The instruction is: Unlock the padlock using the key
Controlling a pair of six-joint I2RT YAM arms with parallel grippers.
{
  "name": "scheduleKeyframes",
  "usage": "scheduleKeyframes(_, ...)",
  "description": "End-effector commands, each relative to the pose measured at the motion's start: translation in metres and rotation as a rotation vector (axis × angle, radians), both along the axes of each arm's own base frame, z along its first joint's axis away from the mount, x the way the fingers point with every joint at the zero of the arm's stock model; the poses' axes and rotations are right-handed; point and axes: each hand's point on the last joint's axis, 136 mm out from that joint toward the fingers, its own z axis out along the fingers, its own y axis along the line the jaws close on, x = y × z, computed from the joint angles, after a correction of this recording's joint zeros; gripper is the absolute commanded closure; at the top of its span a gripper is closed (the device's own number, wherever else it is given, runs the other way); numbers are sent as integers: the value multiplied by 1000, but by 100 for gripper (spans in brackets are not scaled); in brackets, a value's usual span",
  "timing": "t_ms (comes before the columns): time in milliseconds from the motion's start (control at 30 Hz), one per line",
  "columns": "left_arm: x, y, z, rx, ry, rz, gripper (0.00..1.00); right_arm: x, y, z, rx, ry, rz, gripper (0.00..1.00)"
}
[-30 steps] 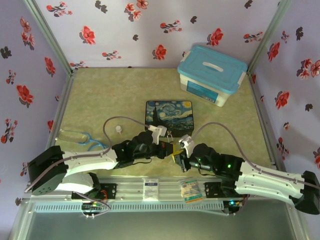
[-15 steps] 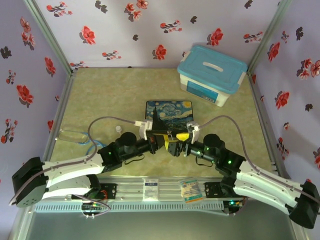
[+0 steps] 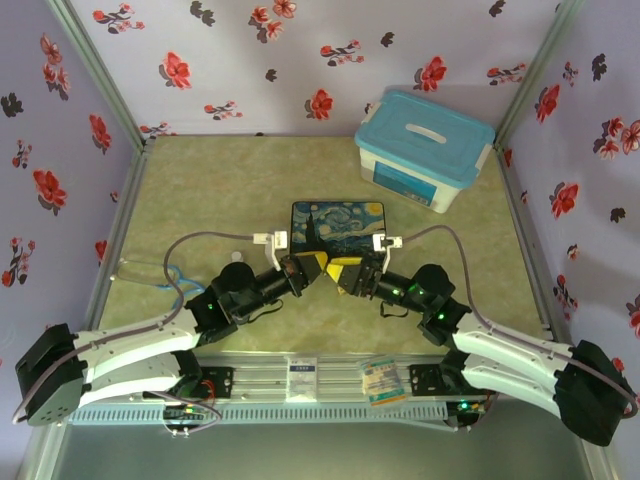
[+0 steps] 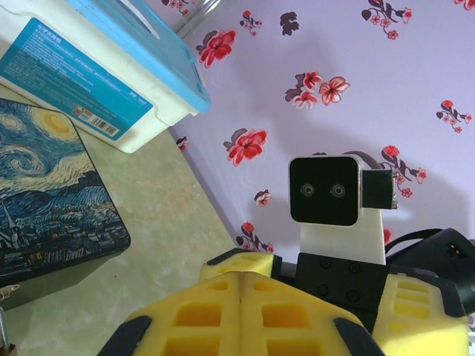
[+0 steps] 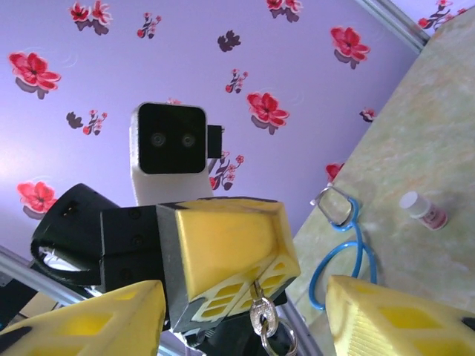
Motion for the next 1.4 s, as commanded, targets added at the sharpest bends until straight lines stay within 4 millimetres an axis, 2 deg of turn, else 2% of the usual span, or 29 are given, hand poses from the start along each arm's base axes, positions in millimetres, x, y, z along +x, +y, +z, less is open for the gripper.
scheduleKeyframes(0,6,3,15,-75,-17,27,100,-9,-1,9,36,-40,44,45)
scheduleKeyframes(267,6,-6,22,-111,-14,0,100,-7,5,10,58,-52,56,56)
scheduleKeyframes(533,7,-5,22,-120,-13,5,100,-6,12,6,84,-34,89,63)
scheduleKeyframes(767,10,-3,27,-138,-17,26,100,-8,10,1,98,-21,94,70)
scheduleKeyframes(933,12,-7,26,-144,-11,22,100,-8,10,4,109,-29,95,77)
scheduleKeyframes(1100,12,-7,26,-157,-9,20,100,-7,12,0,98,-22,93,77)
scheduleKeyframes(1133,12,-7,27,-156,-10,22,100,-7,12,-4,87,-17,92,70)
scheduleKeyframes(1167,12,-7,27,-154,-11,21,100,-5,12,-9,71,-3,82,57)
scheduleKeyframes(1200,12,-8,27,-147,-11,21,100,-3,11,-13,65,2,68,55)
scheduleKeyframes(1267,12,-8,28,-142,-15,20,100,-4,8,-14,77,-6,56,65)
scheduleKeyframes(1367,11,-8,27,-145,-10,15,100,-4,6,-8,89,-23,48,68)
